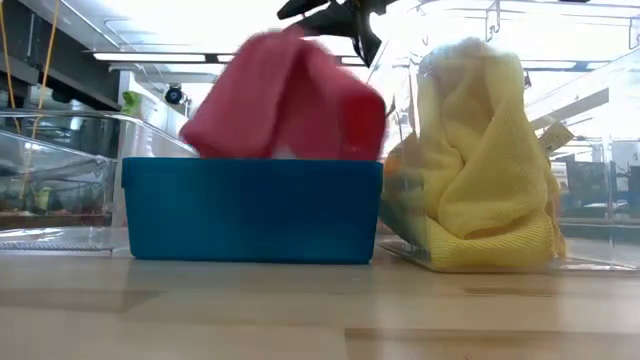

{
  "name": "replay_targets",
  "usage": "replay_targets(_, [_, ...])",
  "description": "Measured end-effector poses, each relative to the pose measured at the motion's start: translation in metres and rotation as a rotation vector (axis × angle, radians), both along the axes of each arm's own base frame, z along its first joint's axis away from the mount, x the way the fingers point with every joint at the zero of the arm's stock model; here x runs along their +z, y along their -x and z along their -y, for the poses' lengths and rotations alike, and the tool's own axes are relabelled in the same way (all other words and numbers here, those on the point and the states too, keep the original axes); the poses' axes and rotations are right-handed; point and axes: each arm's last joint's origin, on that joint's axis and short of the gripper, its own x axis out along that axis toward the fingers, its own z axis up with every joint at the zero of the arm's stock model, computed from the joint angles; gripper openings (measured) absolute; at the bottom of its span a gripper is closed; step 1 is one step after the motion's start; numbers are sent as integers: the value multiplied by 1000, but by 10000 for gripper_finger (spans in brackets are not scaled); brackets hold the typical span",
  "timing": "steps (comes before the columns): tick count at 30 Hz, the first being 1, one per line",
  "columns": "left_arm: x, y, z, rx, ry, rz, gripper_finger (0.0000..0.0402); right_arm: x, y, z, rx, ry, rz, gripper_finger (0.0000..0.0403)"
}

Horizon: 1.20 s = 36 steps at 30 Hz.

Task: Sort microfiber towel by color & place in baskets
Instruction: Put the bottom pink microfiber cloth into the blue bin

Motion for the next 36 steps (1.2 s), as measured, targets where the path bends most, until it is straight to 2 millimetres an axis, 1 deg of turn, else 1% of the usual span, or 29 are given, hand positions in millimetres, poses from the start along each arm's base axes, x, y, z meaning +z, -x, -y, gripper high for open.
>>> replay_targets(3, [-1, -2, 1, 0, -1, -4, 239, 0, 0, 0, 9, 25, -1, 116])
replay_targets(6, [-2, -4, 2, 0, -3, -10, 239, 0, 0, 0, 20, 39, -2, 168])
replay_targets(8, [-3, -7, 3, 2, 0, -15, 239, 5, 2, 2, 20, 51, 9, 204])
replay_targets(10, [-4, -9, 3, 44, 23, -8, 239, 17, 7, 6, 22, 77, 35, 236])
replay_targets(13, [-8, -17, 0, 209, 78, 15, 239, 46, 18, 13, 22, 115, 99, 273])
replay_targets(15, [-13, -23, -8, 300, 99, 1, 239, 67, 28, 18, 15, 128, 137, 288])
replay_targets(17, [-19, -30, -21, 347, 110, -51, 239, 86, 43, 23, 4, 126, 153, 295])
replay_targets(19, [-25, -35, -40, 398, 145, -134, 239, 104, 57, 26, -7, 120, 184, 298])
replay_targets(21, [-34, -40, -64, 459, 181, -268, 239, 114, 71, 28, -12, 117, 187, 298])
replay_targets(23, [-50, -42, -94, 533, 232, -447, 239, 123, 84, 29, -15, 116, 194, 298])
replay_targets(25, [-72, -43, -125, 594, 320, -646, 239, 126, 95, 30, -22, 103, 165, 298])
replay_targets(28, [-111, -41, -168, 650, 440, -959, 239, 125, 107, 31, -43, 54, 108, 298])
replay_targets(29, [-124, -42, -179, 650, 471, -1024, 239, 124, 110, 32, -50, 41, 94, 298])
replay_targets(31, [-151, -44, -198, 615, 549, -1104, 239, 121, 114, 32, -59, 22, 51, 298])
replay_targets(33, [-176, -49, -211, 552, 624, -1105, 239, 119, 115, 32, -68, 3, 27, 298])
replay_targets(36, [-209, -60, -220, 473, 697, -1063, 239, 116, 116, 31, -73, -16, -7, 298])
